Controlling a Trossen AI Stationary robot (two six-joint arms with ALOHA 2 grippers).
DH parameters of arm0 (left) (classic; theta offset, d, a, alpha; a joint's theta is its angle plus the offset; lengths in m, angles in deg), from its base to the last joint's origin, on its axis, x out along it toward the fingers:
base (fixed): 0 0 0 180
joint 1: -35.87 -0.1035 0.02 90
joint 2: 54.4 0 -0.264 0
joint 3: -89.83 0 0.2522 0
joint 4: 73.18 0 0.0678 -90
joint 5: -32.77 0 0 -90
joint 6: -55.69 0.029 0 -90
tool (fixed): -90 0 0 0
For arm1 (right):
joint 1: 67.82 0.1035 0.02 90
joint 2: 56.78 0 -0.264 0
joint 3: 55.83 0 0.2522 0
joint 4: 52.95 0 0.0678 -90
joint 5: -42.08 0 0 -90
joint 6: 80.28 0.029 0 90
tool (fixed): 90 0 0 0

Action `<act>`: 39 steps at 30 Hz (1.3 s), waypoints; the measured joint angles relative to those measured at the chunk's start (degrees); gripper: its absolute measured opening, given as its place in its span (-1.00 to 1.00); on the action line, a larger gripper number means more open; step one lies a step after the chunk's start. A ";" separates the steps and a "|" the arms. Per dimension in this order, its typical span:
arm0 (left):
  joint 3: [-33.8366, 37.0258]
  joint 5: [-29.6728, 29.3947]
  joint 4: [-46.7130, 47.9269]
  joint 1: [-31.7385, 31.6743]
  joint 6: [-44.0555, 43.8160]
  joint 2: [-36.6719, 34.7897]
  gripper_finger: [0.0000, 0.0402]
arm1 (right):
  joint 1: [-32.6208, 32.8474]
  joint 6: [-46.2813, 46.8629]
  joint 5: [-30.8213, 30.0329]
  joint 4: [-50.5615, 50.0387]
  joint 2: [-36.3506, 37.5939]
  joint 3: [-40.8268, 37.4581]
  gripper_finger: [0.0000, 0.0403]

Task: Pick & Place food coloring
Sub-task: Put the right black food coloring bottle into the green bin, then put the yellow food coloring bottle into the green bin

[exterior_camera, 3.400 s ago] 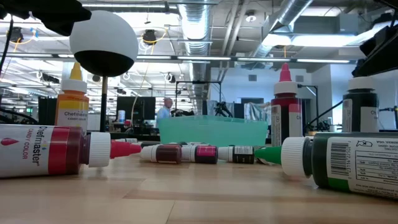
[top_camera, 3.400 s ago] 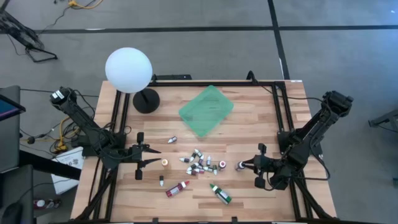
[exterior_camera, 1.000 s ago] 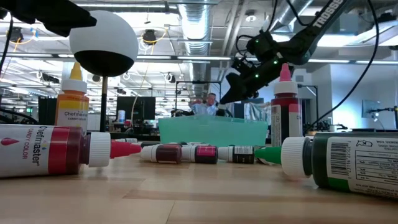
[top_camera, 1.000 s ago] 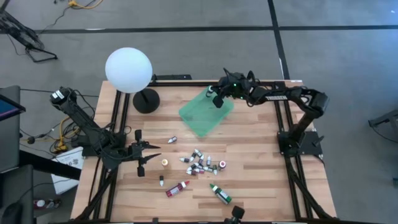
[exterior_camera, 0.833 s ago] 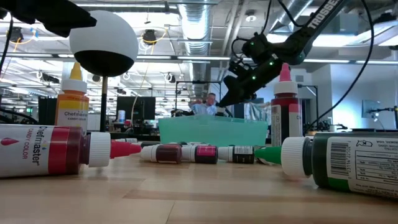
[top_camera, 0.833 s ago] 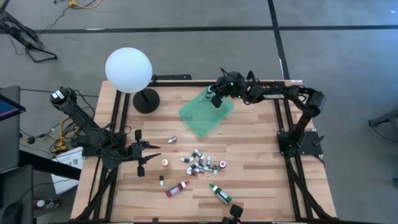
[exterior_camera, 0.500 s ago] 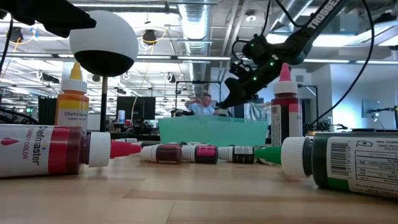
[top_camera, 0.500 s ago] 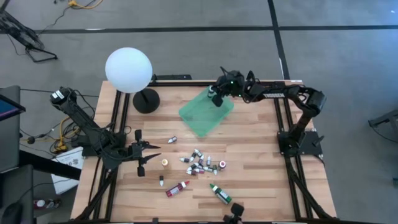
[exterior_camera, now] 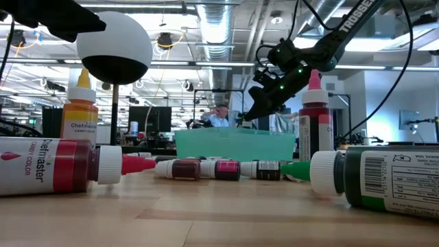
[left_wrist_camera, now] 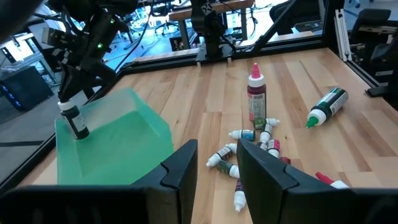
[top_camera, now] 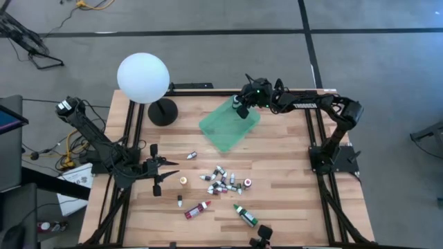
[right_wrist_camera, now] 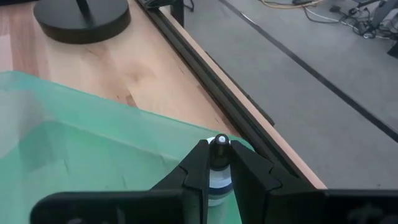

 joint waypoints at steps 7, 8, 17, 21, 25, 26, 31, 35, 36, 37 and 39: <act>0.00 -0.01 0.00 0.00 0.00 0.00 -0.47 | 0.00 0.00 -0.02 0.00 0.00 0.00 -0.76; 0.00 -0.01 0.00 0.00 0.00 0.00 -0.47 | 0.00 0.00 -0.02 0.02 0.00 0.00 -0.76; 0.00 0.00 0.00 0.00 -0.16 0.00 -0.47 | 0.00 0.00 -0.04 0.02 0.00 0.00 -0.76; 0.00 0.00 0.00 0.00 -0.30 0.00 -0.47 | 0.00 0.00 -0.69 0.04 0.02 0.00 -0.72; 0.00 0.01 0.00 0.00 -0.37 0.00 -0.47 | 0.00 0.00 -1.64 0.13 0.07 0.00 -0.68; 0.00 0.02 0.00 0.00 -0.37 0.00 -0.47 | 0.00 0.00 -1.64 0.13 0.07 0.00 -0.68; 0.00 0.01 0.00 0.00 -0.39 0.00 -0.47 | 0.00 0.00 -1.64 0.13 0.07 0.00 -0.67; 0.00 0.02 0.00 0.00 -0.39 0.00 -0.47 | 0.00 0.00 -1.94 1.26 0.52 -0.02 -0.67; 0.00 0.02 0.00 0.00 -0.39 0.00 -0.47 | 0.00 0.00 -2.37 1.52 1.06 -0.02 -0.67; 0.00 0.01 0.00 0.00 -0.39 0.00 -0.47 | 0.00 0.00 -2.92 1.83 1.75 -0.02 -0.67; 0.00 0.02 0.00 0.00 -0.39 0.00 -0.47 | 0.00 0.00 -3.04 1.16 3.79 -0.02 -0.67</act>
